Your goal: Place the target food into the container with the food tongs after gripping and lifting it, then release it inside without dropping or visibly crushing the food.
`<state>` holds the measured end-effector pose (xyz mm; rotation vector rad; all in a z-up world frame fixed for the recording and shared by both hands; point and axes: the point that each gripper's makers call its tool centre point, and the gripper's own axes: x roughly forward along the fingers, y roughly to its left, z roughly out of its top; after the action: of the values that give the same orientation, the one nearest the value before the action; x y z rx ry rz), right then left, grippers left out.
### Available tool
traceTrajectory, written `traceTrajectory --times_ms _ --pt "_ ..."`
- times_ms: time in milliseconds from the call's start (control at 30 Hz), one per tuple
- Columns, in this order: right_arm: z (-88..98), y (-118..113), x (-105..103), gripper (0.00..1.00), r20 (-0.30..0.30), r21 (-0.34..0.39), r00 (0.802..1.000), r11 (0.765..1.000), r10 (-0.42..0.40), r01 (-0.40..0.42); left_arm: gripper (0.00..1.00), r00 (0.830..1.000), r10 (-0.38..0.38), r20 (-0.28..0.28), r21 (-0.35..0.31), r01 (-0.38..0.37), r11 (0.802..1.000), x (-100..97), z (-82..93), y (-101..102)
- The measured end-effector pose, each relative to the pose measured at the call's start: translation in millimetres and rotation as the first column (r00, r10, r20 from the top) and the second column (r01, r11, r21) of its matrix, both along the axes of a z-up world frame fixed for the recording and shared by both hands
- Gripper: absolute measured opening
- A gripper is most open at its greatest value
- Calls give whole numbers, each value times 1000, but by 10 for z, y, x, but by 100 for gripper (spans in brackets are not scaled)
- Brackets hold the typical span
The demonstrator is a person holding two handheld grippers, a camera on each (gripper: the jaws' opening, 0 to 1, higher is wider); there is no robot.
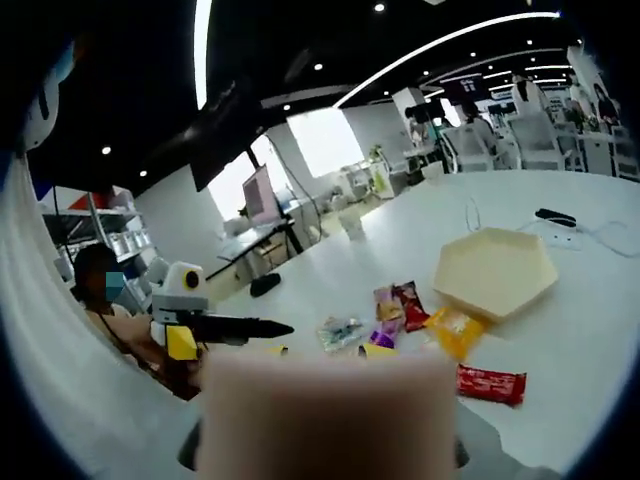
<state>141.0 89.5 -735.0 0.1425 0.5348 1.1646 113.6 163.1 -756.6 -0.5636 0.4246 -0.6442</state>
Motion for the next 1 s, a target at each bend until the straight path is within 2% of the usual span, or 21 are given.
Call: traceTrajectory --times_ms 100,367,533,700,833,1000 --pt "-67 60 -9 27 9 -33 1000 999 18 -17 99 1000 -1 -4 11 1 1000 3 -22 11" --pt "-148 146 18 27 8 -59 999 998 32 -31 99 1000 8 -2 29 -8 1000 11 -67 75" --pt "-204 198 37 27 19 -88 999 995 51 -49 99 1000 6 -9 71 -6 997 34 -149 107" --pt "-299 285 14 27 0 -104 998 993 63 -62 99 1000 12 -2 96 -12 995 87 -152 149" --pt "-331 366 19 27 9 -114 997 991 70 -69 99 1000 18 1 101 -18 995 112 -141 169" --pt "-377 435 47 27 22 -140 997 988 76 -72 99 1000 9 6 149 -10 989 92 -197 195"
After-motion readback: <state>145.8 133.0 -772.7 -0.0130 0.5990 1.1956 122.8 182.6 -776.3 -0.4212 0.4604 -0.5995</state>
